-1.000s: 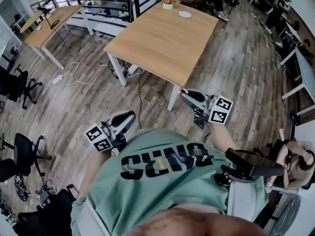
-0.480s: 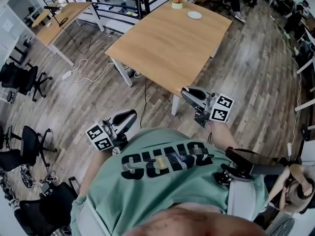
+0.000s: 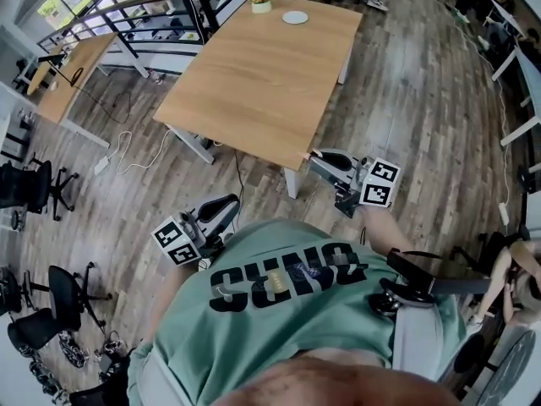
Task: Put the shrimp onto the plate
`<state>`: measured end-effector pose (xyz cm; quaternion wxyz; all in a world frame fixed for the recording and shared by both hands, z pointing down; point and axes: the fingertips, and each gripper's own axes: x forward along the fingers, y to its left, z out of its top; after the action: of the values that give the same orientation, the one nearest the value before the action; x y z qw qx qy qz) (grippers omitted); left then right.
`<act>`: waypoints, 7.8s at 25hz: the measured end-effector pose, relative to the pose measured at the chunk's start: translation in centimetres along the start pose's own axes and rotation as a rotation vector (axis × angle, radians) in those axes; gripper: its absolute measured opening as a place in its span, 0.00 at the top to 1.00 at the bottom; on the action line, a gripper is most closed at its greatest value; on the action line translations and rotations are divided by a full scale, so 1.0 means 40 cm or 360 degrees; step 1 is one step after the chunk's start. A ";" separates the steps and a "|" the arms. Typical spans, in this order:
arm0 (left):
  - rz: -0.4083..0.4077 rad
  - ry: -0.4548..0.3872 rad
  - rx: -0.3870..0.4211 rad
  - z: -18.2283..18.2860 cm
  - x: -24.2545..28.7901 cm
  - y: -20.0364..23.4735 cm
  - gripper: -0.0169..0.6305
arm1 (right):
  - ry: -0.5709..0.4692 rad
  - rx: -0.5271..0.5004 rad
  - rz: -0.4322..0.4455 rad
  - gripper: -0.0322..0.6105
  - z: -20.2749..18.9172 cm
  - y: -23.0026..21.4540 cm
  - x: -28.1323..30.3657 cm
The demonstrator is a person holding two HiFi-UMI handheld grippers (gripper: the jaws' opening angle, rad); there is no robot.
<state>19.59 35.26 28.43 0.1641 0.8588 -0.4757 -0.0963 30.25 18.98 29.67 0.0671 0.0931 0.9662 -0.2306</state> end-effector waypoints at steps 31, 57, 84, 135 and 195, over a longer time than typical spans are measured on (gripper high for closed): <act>-0.0435 -0.0032 -0.0074 0.334 -0.391 0.759 0.90 | 0.0057 -0.0224 -0.0500 0.88 0.056 -0.105 0.753; -0.0313 0.0255 -0.0029 0.377 0.287 0.941 0.90 | -0.0179 -0.0104 -0.0385 0.88 0.244 -0.763 0.449; -0.0828 0.0228 -0.0145 0.492 0.365 1.536 0.90 | -0.0113 -0.0041 -0.1044 0.88 0.281 -0.912 0.764; -0.0322 0.0561 0.0199 0.188 1.438 2.662 0.90 | 0.0413 -0.0389 -0.1309 0.88 0.314 -2.622 0.611; -0.0473 0.0385 0.0143 0.138 1.519 2.607 0.90 | 0.0736 -0.0504 -0.1272 0.60 0.208 -2.758 0.693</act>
<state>-31.95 -68.84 61.70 0.1656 0.9313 -0.3244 0.0058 -19.29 -77.39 65.31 -0.2297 -0.2477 0.9392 -0.0619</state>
